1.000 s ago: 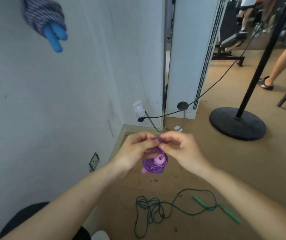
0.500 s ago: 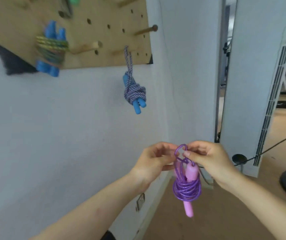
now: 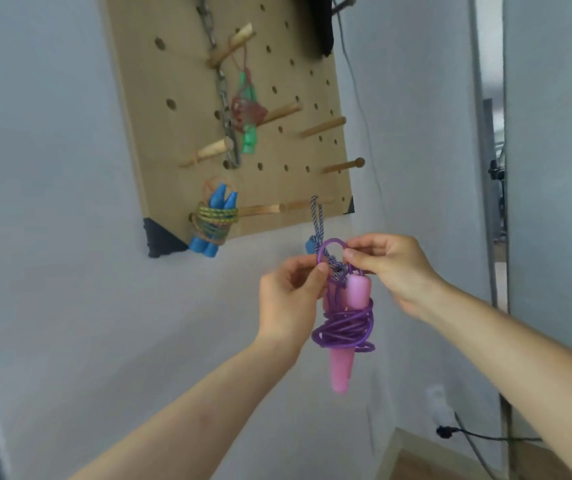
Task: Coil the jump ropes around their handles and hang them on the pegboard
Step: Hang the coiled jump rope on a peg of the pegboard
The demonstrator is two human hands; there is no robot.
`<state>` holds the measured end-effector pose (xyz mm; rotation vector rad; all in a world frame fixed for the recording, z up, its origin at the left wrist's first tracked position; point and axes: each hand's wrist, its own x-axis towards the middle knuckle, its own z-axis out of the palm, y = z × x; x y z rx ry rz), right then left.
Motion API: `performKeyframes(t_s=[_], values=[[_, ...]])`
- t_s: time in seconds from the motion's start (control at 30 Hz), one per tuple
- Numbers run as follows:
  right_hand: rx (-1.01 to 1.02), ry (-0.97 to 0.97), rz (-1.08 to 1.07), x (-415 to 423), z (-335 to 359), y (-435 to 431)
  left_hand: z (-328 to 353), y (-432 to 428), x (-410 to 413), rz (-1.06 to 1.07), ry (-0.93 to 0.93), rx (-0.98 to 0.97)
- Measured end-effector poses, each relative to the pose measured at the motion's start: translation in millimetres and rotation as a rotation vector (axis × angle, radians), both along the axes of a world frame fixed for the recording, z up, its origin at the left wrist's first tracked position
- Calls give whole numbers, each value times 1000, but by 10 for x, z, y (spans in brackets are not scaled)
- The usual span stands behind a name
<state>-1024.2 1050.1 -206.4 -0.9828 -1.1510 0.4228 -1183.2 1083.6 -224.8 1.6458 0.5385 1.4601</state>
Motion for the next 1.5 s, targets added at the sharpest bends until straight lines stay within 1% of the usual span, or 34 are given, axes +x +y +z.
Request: performKeyframes(t_s=[0.2,0.3,0.43,0.63,0.83,0.97,1.03,1.1,1.17,1.23,1.27,1.33,1.4,1.5], values=[[42,90,66,-267,453,284,389,174,-141,248,-185,56],[29,131,103,-380,582,396,484,301,-167,351,-239,80],[-12,167,121,-466,666,561,566,412,-176,423,-275,86],[-65,140,145,-535,715,692,648,592,-253,505,-235,90],[-101,76,149,-579,522,820,595,618,-359,527,-69,163],[-43,42,176,-609,374,732,443,497,-465,484,23,237],[-4,-4,121,-578,268,616,309,384,-502,430,37,277],[32,-150,9,-522,105,447,140,254,-531,369,76,357],[40,-353,-101,-451,-147,220,-67,151,-552,288,140,455],[11,-509,-183,-349,-465,-52,-287,70,-554,212,249,542],[-7,-553,-207,-286,-632,-196,-410,39,-545,175,308,556],[-47,-570,-241,-138,-971,-465,-690,-13,-487,59,411,501],[-101,-529,-280,46,-1347,-663,-1019,-77,-362,-65,516,419],[-259,-469,-333,361,-2011,-885,-1634,-146,-80,-196,681,323]])
